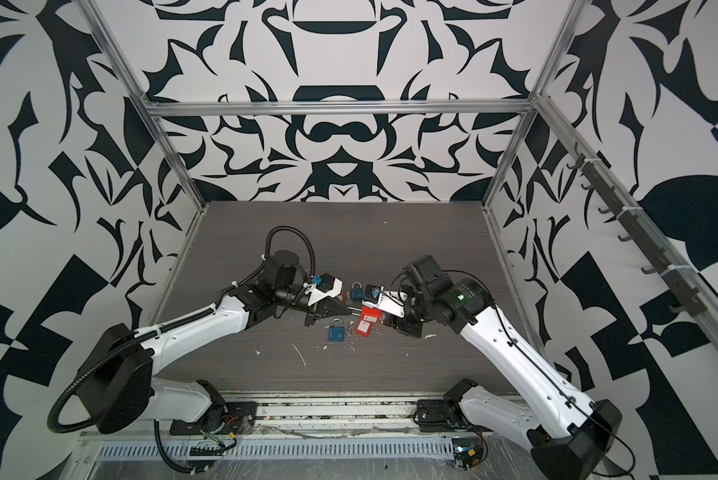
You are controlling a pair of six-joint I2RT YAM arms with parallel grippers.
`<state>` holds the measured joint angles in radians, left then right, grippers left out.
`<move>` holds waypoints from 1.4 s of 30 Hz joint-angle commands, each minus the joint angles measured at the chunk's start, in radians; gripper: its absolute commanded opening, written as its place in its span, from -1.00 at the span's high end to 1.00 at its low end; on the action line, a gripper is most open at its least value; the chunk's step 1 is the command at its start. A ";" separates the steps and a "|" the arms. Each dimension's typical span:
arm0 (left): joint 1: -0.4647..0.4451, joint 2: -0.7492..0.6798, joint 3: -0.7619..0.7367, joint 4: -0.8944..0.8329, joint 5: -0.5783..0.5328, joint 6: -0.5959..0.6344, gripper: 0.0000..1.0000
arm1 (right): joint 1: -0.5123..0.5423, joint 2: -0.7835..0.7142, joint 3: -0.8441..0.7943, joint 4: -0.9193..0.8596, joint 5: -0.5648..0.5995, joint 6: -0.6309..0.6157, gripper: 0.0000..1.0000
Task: Lock with the key
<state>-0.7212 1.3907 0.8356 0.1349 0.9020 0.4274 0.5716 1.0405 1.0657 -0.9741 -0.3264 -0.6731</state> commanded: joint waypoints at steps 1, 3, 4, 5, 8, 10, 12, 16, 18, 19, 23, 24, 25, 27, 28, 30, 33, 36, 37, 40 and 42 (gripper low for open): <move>-0.003 -0.024 0.030 0.006 0.028 0.012 1.00 | -0.003 0.009 -0.023 0.040 -0.047 0.026 0.37; -0.004 -0.020 0.031 0.009 0.028 0.009 1.00 | -0.003 0.007 -0.037 0.063 -0.051 0.030 0.40; -0.003 -0.017 0.031 0.009 0.028 0.008 1.00 | -0.003 0.003 -0.044 0.077 -0.046 0.027 0.44; -0.004 -0.017 0.031 0.009 0.029 0.006 1.00 | -0.003 -0.005 -0.052 0.103 -0.033 0.028 0.47; -0.003 -0.010 0.034 0.011 0.034 -0.002 1.00 | -0.003 -0.041 -0.092 0.203 0.012 0.024 0.58; -0.003 -0.005 0.039 0.008 0.033 -0.007 1.00 | -0.003 -0.069 -0.129 0.272 0.051 0.004 0.61; -0.004 0.004 0.046 -0.003 0.036 -0.008 1.00 | -0.003 -0.091 -0.165 0.331 0.095 -0.014 0.60; -0.004 0.017 0.069 -0.039 0.036 -0.009 1.00 | -0.003 -0.122 -0.173 0.306 0.124 -0.050 0.29; -0.003 0.020 0.074 -0.051 0.037 -0.002 1.00 | -0.004 -0.139 -0.155 0.250 0.133 -0.063 0.21; -0.004 0.019 0.076 -0.056 0.035 -0.001 1.00 | -0.003 -0.148 -0.144 0.221 0.125 -0.062 0.17; -0.003 0.030 0.105 -0.105 0.034 0.032 1.00 | -0.003 -0.150 -0.083 0.072 0.086 -0.053 0.15; -0.003 0.034 0.116 -0.126 0.031 0.046 1.00 | -0.003 -0.143 -0.068 0.048 0.080 -0.051 0.15; -0.005 0.038 0.126 -0.145 0.031 0.055 1.00 | -0.003 -0.139 -0.052 0.033 0.079 -0.046 0.15; -0.004 0.045 0.132 -0.154 0.036 0.058 1.00 | -0.003 -0.135 -0.035 0.030 0.076 -0.041 0.17; -0.004 0.046 0.134 -0.153 0.038 0.061 1.00 | -0.003 -0.137 -0.033 0.042 0.076 -0.042 0.18; -0.006 0.048 0.139 -0.153 0.037 0.063 1.00 | -0.003 -0.135 -0.032 0.064 0.057 -0.039 0.22; -0.009 0.050 0.146 -0.160 0.029 0.069 1.00 | -0.003 -0.119 -0.030 0.079 -0.012 -0.040 0.31; -0.011 0.057 0.162 -0.183 0.029 0.080 1.00 | -0.003 -0.087 -0.029 0.078 -0.060 -0.039 0.47; -0.011 0.060 0.168 -0.196 0.031 0.087 1.00 | -0.004 -0.077 -0.029 0.077 -0.062 -0.042 0.51; -0.011 0.073 0.200 -0.262 0.028 0.132 1.00 | -0.003 -0.075 -0.035 0.087 -0.062 -0.048 0.62; -0.011 0.085 0.230 -0.328 0.026 0.172 1.00 | -0.003 -0.090 -0.044 0.098 -0.073 -0.048 0.67</move>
<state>-0.7288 1.4616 1.0115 -0.1036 0.9062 0.5285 0.5690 0.9760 1.0019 -0.8936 -0.3511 -0.7170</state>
